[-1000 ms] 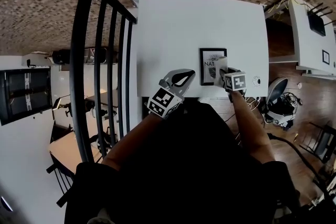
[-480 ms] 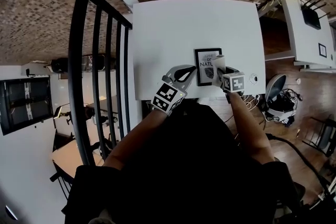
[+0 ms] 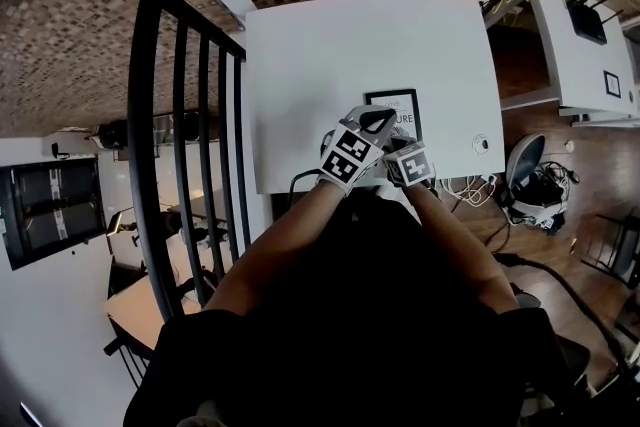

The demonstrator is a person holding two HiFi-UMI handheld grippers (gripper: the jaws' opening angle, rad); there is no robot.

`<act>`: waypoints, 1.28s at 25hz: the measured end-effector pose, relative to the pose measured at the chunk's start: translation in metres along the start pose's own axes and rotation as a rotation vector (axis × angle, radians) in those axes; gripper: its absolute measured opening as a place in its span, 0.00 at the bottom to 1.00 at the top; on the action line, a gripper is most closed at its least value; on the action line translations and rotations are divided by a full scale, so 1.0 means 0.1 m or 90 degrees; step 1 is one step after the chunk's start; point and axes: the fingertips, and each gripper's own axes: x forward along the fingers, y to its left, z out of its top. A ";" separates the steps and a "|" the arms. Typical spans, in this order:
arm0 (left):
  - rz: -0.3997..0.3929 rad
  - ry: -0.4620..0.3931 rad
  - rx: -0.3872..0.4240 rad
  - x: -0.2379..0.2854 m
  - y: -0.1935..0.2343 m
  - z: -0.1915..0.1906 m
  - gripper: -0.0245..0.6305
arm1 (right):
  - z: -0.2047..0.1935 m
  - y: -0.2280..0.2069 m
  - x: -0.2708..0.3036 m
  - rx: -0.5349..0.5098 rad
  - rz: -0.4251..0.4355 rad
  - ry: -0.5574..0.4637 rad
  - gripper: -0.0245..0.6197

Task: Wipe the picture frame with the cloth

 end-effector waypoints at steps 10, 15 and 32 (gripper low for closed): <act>0.002 0.006 -0.020 0.00 -0.03 -0.18 0.04 | -0.49 -0.66 -0.15 0.067 -0.069 0.028 0.22; 0.001 0.014 -0.025 0.01 -0.05 -0.25 0.04 | -0.57 -1.04 -0.35 0.116 -0.108 0.007 0.22; 0.026 -0.008 -0.043 -0.24 0.30 -0.24 0.04 | 0.56 -0.35 -0.78 0.016 -0.056 -0.189 0.22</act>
